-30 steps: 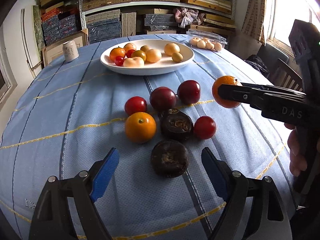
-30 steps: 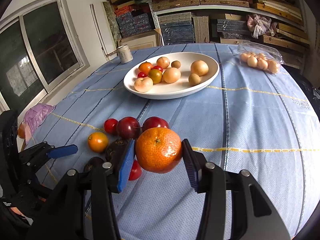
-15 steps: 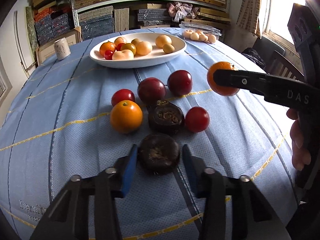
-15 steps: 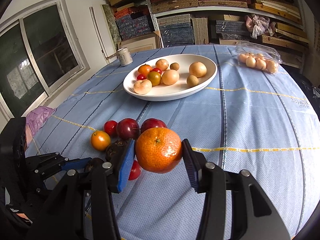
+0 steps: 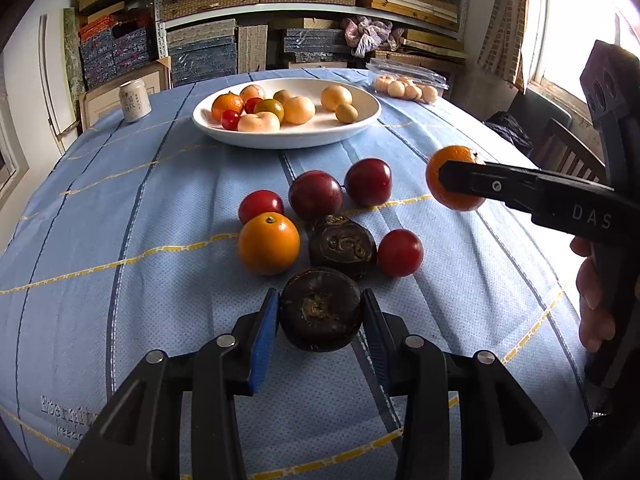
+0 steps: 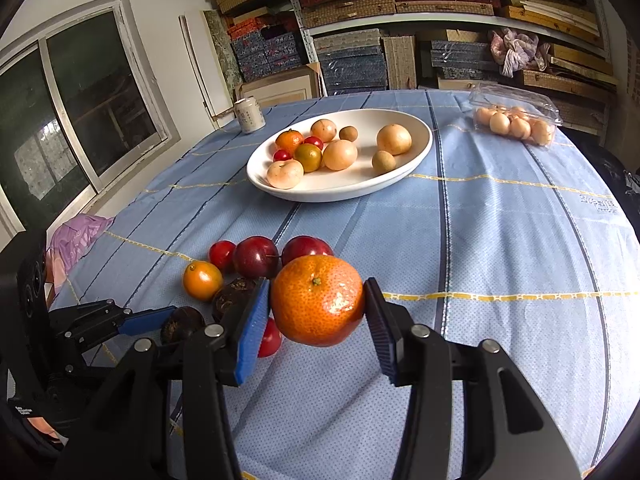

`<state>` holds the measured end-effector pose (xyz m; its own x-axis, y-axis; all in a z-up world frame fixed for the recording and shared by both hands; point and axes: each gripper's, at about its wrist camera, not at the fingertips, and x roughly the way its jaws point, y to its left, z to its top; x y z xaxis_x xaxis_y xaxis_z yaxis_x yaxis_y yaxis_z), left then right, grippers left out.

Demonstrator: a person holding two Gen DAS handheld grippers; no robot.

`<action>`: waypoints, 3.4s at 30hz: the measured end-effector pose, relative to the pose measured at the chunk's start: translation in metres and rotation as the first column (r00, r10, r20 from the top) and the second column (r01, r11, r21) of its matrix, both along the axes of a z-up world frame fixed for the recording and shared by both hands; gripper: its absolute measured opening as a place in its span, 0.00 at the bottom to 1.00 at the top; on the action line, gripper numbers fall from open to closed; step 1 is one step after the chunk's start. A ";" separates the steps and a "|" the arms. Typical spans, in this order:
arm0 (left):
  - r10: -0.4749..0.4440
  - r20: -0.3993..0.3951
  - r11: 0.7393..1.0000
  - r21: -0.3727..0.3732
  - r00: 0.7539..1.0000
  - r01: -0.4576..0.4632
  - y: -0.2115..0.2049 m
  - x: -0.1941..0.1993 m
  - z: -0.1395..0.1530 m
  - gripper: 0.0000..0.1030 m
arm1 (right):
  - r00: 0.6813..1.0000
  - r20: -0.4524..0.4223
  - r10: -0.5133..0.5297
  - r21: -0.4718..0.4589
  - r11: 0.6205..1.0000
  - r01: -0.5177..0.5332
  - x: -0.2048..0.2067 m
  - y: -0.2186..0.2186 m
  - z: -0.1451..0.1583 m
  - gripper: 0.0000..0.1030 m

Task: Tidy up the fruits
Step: 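Grasp the dark brown round fruit with the left tool while the right tool holds the mandarin, then carry both fruits onto the white plate and open both tools, then move both open tools back toward the red fruits in the pile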

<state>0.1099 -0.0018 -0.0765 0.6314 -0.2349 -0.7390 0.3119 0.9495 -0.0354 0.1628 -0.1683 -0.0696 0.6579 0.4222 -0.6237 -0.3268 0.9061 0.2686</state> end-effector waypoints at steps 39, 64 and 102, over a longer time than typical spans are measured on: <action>0.107 0.116 0.990 -0.104 0.987 -0.095 0.009 0.164 0.118 0.40 | 0.997 0.073 -0.022 -0.071 0.997 0.027 0.141 -0.010 0.114 0.45; 0.157 -0.011 0.986 -0.046 0.988 -0.157 0.007 0.267 0.044 0.41 | 0.997 -0.050 -0.056 -0.164 0.985 0.047 0.286 0.030 0.027 0.46; 0.207 0.141 0.974 -0.125 0.968 -0.190 0.065 0.031 0.033 0.94 | 0.997 0.000 0.083 -0.155 0.985 -0.082 0.048 0.051 -0.017 0.46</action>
